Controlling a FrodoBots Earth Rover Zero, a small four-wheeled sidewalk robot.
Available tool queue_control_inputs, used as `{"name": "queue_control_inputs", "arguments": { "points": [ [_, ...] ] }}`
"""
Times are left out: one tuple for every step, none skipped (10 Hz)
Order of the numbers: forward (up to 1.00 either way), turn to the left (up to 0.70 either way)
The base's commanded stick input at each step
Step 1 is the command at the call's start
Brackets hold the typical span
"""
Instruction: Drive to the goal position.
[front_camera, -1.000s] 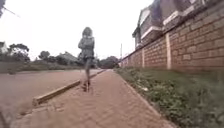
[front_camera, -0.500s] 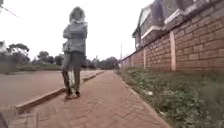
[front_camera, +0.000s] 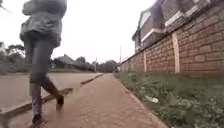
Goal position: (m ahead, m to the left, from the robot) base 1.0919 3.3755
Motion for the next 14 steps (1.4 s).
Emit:
{"name": "queue_control_inputs", "arguments": {
  "points": [
    [0.70,0.00],
    [0.70,0.00],
    [0.70,0.00],
    [0.70,0.00],
    [0.70,0.00],
    [0.70,0.00],
    [0.70,0.00],
    [0.70,0.00],
    [0.70,0.00],
    [0.70,0.00],
    [0.70,0.00],
    [0.70,0.00],
    [0.70,0.00],
    [0.70,0.00]
  ]
}}
